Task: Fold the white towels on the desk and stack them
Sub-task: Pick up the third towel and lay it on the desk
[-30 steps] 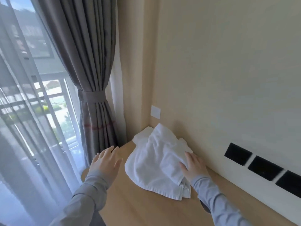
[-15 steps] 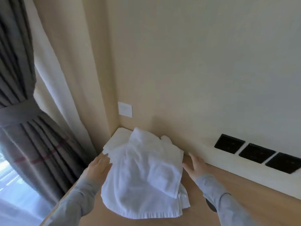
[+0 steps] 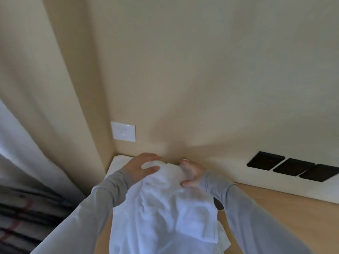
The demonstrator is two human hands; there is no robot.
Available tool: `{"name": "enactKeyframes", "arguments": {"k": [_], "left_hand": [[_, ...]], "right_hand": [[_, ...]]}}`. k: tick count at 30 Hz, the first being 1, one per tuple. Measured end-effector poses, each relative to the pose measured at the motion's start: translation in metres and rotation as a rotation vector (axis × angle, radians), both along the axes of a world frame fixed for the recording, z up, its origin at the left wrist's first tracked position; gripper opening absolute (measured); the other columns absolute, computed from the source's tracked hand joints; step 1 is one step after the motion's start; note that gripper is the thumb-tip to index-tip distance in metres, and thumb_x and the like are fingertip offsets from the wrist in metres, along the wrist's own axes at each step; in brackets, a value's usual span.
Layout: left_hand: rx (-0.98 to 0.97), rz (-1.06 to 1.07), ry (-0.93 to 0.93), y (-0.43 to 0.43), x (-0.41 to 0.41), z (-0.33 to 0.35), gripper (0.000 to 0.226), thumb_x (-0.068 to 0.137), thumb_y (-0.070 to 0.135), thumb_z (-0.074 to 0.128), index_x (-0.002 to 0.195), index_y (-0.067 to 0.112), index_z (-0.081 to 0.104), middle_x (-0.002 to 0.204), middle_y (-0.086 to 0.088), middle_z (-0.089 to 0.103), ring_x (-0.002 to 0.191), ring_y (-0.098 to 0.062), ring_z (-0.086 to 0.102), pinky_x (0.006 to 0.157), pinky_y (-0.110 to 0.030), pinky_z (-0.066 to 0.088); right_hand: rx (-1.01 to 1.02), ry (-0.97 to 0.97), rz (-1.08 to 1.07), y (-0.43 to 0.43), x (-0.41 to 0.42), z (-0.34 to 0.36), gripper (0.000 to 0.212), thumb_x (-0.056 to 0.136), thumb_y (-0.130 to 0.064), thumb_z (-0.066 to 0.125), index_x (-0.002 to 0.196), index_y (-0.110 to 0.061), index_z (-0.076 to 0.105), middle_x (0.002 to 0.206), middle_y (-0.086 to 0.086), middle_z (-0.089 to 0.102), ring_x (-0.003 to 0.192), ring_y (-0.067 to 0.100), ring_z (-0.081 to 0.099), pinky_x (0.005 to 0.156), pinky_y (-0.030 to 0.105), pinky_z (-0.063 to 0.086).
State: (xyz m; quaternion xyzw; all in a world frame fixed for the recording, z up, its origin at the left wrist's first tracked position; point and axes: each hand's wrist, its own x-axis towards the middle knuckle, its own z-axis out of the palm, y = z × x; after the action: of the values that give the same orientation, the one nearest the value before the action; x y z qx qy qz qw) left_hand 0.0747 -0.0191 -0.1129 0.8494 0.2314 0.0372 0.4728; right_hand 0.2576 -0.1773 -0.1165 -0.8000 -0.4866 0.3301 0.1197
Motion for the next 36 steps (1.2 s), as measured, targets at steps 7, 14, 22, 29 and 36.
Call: {"name": "enactKeyframes", "arguments": {"k": [7, 14, 22, 29, 36], "left_hand": [[-0.054, -0.109, 0.038, 0.013, 0.016, -0.011, 0.02, 0.091, 0.027, 0.058, 0.111, 0.026, 0.057, 0.122, 0.011, 0.053, 0.119, -0.009, 0.045, 0.094, -0.019, 0.028], [0.151, -0.166, 0.11, 0.001, 0.026, 0.009, 0.036, 0.093, 0.036, 0.052, 0.127, 0.022, 0.052, 0.148, 0.002, 0.037, 0.135, -0.015, 0.033, 0.111, -0.027, 0.022], [0.221, -0.375, 0.078, -0.045, 0.034, 0.087, 0.057, 0.054, 0.075, 0.056, 0.088, 0.03, 0.057, 0.09, 0.014, 0.055, 0.093, -0.013, 0.053, 0.08, -0.024, 0.04], [0.404, -0.539, 0.147, -0.088, 0.075, 0.141, 0.081, 0.05, 0.053, 0.086, 0.12, 0.04, 0.047, 0.109, 0.023, 0.039, 0.105, -0.004, 0.041, 0.093, -0.017, 0.031], [0.463, -0.755, 0.304, -0.131, 0.124, 0.149, 0.083, 0.058, 0.036, 0.088, 0.129, 0.033, 0.045, 0.123, 0.021, 0.046, 0.12, -0.009, 0.043, 0.105, -0.025, 0.03]], "right_hand": [[-0.142, 0.002, -0.041, -0.001, 0.007, 0.008, 0.046, 0.072, -0.029, 0.078, 0.112, -0.017, 0.057, 0.112, 0.002, 0.059, 0.105, 0.02, 0.056, 0.087, 0.025, 0.043], [-0.121, -0.031, -0.117, -0.043, -0.001, 0.051, 0.021, 0.074, -0.034, 0.075, 0.086, -0.023, 0.063, 0.09, -0.004, 0.064, 0.088, 0.016, 0.062, 0.073, 0.023, 0.048], [0.069, -0.24, -0.055, -0.114, -0.016, 0.182, 0.035, 0.068, -0.026, 0.08, 0.058, -0.008, 0.051, 0.059, 0.0, 0.046, 0.054, 0.012, 0.042, 0.049, 0.023, 0.03], [0.184, -0.479, -0.018, -0.183, -0.033, 0.282, 0.037, 0.067, -0.022, 0.08, 0.054, -0.008, 0.048, 0.055, 0.003, 0.042, 0.052, 0.013, 0.035, 0.052, 0.028, 0.028], [0.248, -0.657, -0.135, -0.268, -0.034, 0.349, 0.037, 0.063, -0.015, 0.083, 0.063, 0.007, 0.054, 0.059, 0.019, 0.046, 0.055, 0.016, 0.034, 0.054, 0.032, 0.028]]}}
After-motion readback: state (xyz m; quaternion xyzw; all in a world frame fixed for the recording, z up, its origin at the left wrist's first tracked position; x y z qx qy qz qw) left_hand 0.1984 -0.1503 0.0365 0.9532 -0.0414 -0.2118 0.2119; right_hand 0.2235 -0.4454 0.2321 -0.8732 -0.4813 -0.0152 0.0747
